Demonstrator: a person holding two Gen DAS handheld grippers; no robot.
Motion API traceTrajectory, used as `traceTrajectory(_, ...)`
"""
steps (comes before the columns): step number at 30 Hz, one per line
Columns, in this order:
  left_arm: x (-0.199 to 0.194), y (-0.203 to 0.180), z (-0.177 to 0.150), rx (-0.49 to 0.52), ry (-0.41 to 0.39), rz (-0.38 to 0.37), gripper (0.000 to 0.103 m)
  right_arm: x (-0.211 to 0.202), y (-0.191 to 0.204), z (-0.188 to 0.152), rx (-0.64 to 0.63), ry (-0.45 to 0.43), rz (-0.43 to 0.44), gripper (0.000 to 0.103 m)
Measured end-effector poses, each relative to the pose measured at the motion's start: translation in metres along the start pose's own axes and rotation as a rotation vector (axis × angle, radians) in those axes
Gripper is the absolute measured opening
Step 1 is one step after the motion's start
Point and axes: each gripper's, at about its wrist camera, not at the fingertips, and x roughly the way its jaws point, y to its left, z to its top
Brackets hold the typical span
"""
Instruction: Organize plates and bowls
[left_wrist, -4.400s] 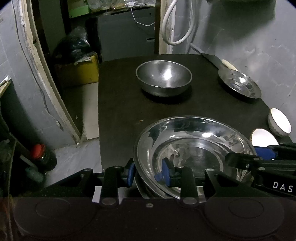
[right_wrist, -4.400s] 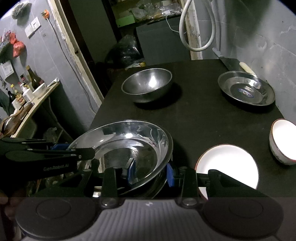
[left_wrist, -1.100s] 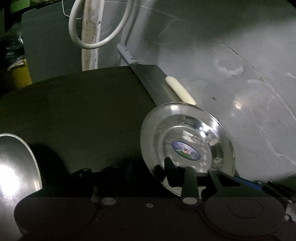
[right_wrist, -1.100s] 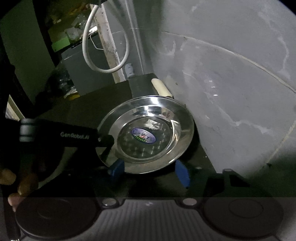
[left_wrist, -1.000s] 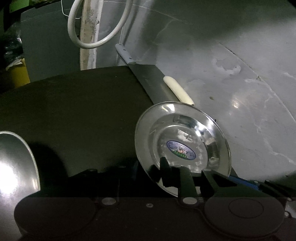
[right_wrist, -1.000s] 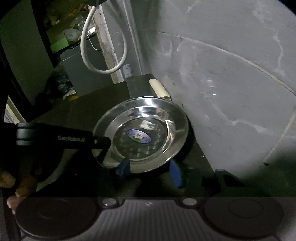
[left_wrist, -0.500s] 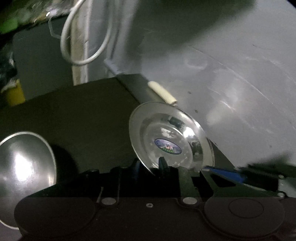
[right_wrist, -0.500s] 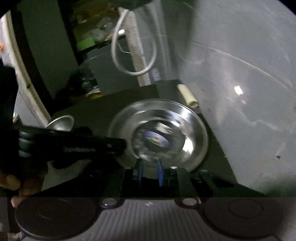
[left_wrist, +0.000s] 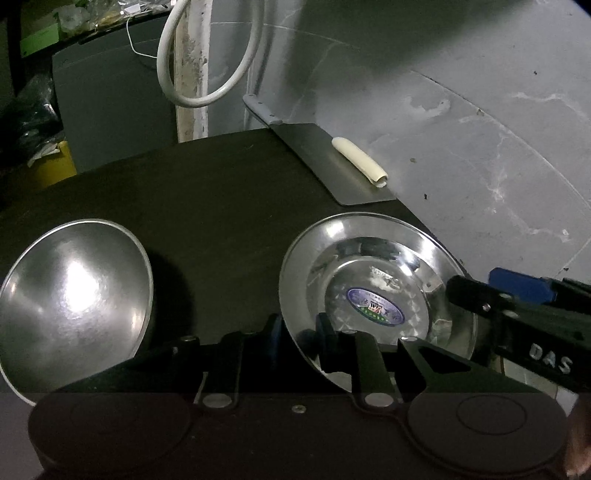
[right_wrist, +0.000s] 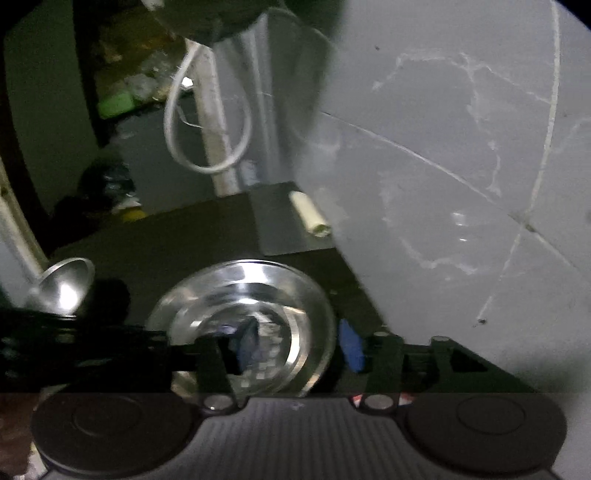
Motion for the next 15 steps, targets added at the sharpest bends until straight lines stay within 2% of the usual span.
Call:
traceTrajectory(3, 0.000, -0.001, 0.000, -0.003, 0.003, 0.004, 0.021, 0.015, -0.002, 0.001, -0.001, 0.071, -0.003, 0.058)
traceTrajectory(8, 0.001, -0.003, 0.001, -0.004, 0.007, 0.009, 0.022, 0.027, -0.001, -0.007, -0.001, 0.152, 0.034, 0.041)
traceTrajectory(10, 0.002, -0.004, 0.001, 0.002, 0.009, 0.013, 0.022, 0.027, 0.000, -0.009, -0.002, 0.151, 0.038, 0.039)
traceTrajectory(13, 0.000, -0.002, 0.000, 0.011, 0.013, 0.022, 0.021, 0.026, -0.002, -0.010, 0.006, 0.149, 0.056, 0.030)
traceTrajectory(15, -0.002, 0.001, -0.002, -0.001, 0.018, 0.016, 0.021, 0.020, -0.003, -0.010, -0.001, 0.140, 0.075, 0.029)
